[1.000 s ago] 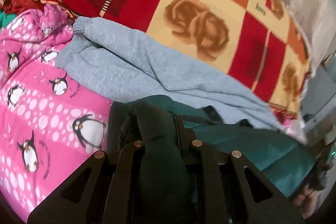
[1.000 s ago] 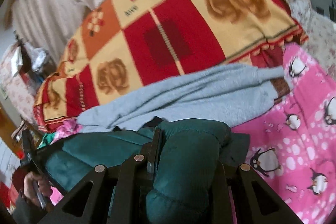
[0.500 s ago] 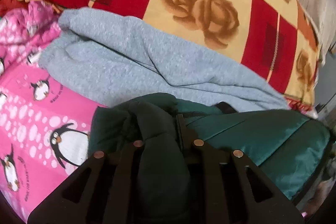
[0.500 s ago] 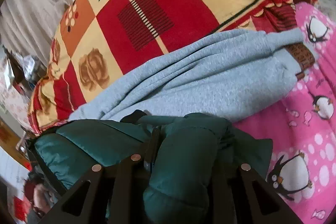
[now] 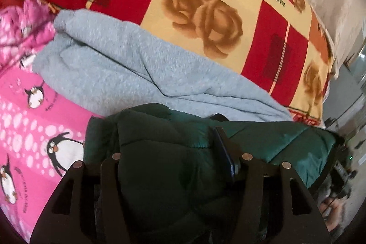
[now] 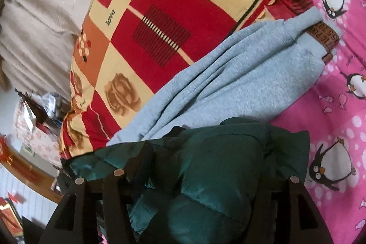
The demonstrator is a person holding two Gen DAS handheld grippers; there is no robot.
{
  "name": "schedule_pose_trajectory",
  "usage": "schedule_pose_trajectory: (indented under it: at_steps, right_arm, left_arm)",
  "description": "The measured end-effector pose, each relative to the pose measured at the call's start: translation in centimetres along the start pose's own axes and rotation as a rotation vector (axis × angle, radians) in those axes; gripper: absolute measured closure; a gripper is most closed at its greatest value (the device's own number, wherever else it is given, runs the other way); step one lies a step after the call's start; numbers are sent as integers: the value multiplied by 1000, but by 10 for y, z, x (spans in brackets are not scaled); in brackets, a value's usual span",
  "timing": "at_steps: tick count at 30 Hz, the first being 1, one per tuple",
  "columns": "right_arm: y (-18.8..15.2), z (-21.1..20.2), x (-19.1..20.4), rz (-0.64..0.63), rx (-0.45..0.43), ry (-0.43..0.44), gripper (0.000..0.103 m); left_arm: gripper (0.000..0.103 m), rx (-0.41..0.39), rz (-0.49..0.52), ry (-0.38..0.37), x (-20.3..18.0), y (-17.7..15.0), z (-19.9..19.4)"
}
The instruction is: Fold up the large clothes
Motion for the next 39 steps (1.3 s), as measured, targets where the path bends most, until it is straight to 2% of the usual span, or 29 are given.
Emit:
schedule_pose_trajectory:
  at_steps: [3,8,12,31,33,35,36,37,39]
  right_arm:
    - [-6,4,3,-63,48,-49,45]
    - [-15,13,14,-249,110,-153,45]
    - [-21,16,11,-280,119,-180,45]
    - [-22,13,12,-287,95,-199,44]
    - [-20,12,12,-260,91,-189,43]
    - [-14,6,12,-185,72,-164,38]
    - [-11,2,13,-163,53,-148,33]
    - [-7,-4,15,-139,17,-126,25]
    - [4,-16,22,-109,-62,-79,17]
  left_arm:
    - [49,-14,54,54,-1,-4,1]
    - [56,-113,274,264,-15,-20,1]
    - [56,-148,322,323,-14,-25,2]
    - [56,-136,308,321,-16,-25,4]
    - [55,-120,287,300,-15,-23,2]
    - [53,-97,238,261,-14,-19,-2]
    - [51,-89,214,236,-14,-17,-5]
    - [50,-83,192,205,-14,-14,-10]
    - [50,-89,166,155,-18,-8,-21]
Point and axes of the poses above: each gripper's, at about its wrist camera, not at the fingertips, and z roughly the way its jaws point, x to its left, y to its top, the point moved 7 cm from there along z, roughly the way its jaws point, and after that the axes turned 14 degrees about -z, right-handed, at the moved point
